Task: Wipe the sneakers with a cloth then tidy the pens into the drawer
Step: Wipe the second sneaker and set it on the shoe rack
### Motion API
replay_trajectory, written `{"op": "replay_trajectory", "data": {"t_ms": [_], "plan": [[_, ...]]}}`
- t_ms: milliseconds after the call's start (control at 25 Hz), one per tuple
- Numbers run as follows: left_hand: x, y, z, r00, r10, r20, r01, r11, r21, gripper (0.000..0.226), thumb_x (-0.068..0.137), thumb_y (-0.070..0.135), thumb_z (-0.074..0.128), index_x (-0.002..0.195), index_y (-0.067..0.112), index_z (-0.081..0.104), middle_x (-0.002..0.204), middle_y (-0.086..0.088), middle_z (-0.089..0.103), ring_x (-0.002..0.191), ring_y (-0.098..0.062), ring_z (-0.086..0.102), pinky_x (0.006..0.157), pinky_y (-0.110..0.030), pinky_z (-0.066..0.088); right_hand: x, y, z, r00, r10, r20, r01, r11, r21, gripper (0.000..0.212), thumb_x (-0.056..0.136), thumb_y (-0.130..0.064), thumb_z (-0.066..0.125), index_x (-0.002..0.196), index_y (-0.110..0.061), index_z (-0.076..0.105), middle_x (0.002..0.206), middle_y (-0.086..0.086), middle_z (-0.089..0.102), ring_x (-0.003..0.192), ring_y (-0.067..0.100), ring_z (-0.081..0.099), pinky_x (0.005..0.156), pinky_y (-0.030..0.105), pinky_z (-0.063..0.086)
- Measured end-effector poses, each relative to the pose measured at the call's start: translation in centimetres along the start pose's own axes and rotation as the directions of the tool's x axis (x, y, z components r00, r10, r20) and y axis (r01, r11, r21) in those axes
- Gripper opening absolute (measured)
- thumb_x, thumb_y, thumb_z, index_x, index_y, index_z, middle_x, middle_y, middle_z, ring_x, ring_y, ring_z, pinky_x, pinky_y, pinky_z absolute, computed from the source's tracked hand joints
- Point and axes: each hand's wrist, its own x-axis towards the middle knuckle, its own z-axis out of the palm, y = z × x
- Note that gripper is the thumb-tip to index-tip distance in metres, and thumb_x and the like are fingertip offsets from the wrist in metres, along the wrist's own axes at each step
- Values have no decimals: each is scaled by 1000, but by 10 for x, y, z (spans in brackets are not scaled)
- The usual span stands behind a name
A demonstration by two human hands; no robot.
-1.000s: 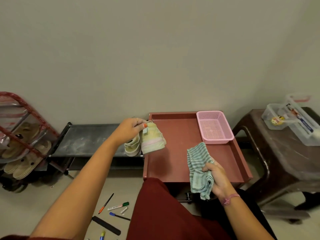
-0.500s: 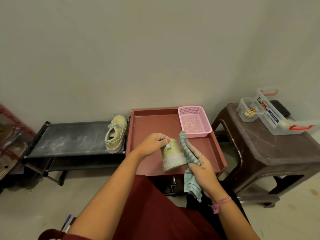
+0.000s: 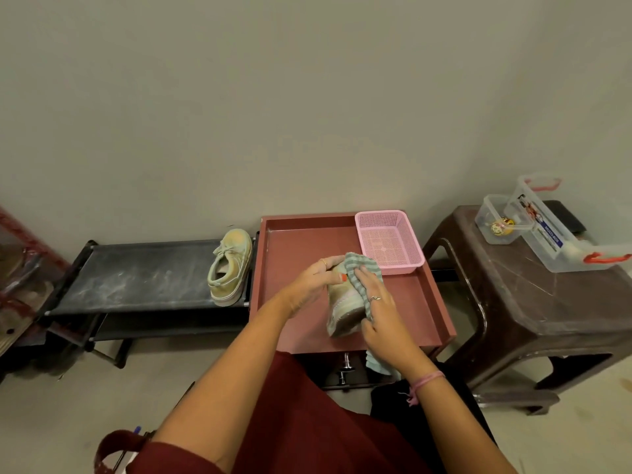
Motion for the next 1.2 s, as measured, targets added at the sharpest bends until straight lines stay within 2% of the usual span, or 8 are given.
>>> {"op": "replay_trajectory", "data": {"t_ms": [160,400,600,720,880,1040,1120,1200], "plan": [[1,-8,0,997,65,33,-72,892,445,140,46,33,94,154,20,6,144,7,25,133,-7,30,112,-22,26,12,2,-1,997,26,78,-28,999,23,90,74,14,42,149,-30,18,156,-12,11,144,5,8,119,29,10],[5,-22,11,947,253,-199,-150,893,424,103,53,20,93,138,22,35,132,8,48,122,-10,47,108,-26,37,16,-8,0,998,-5,70,20,976,-219,85,80,10,49,151,-19,13,159,0,6,147,17,3,121,39,11],[1,-27,9,949,241,-205,-167,932,322,91,54,10,89,133,13,46,124,8,56,110,9,55,91,-6,41,0,6,19,905,-423,52,325,605,-727,56,86,-8,36,142,-9,35,147,12,39,136,33,35,109,46,35],[-5,-28,21,928,228,-295,-164,960,227,84,56,-9,84,129,8,46,109,14,59,95,18,57,80,-3,42,8,13,8,893,-449,4,354,699,-622,55,86,-10,43,139,-20,37,144,3,40,136,25,32,109,38,26],[-5,-31,23,925,226,-306,-166,963,210,89,55,2,90,130,16,46,118,11,57,101,18,54,84,-3,41,5,17,12,948,-315,-35,287,899,-331,78,79,7,59,142,-28,30,151,-7,26,142,14,21,117,33,19],[-9,-32,25,921,251,-299,-158,940,304,92,50,18,94,129,24,47,123,14,52,108,17,47,86,1,35,4,6,-6,1000,-16,11,15,992,128,84,80,17,47,146,-26,17,153,-10,18,140,-3,16,119,28,15],[-10,-27,24,921,257,-293,-157,933,324,89,53,13,93,128,25,47,121,14,53,106,10,51,84,2,34,-2,-2,-5,999,-22,25,21,998,53,83,81,15,47,148,-23,15,156,-8,12,143,0,9,120,27,11],[-10,-25,23,923,242,-300,-159,948,277,84,57,2,89,127,22,47,116,13,56,101,8,56,82,1,38,-10,-8,10,974,-225,-25,199,903,-380,71,84,3,48,149,-15,25,157,2,18,146,16,12,119,38,17]]}}
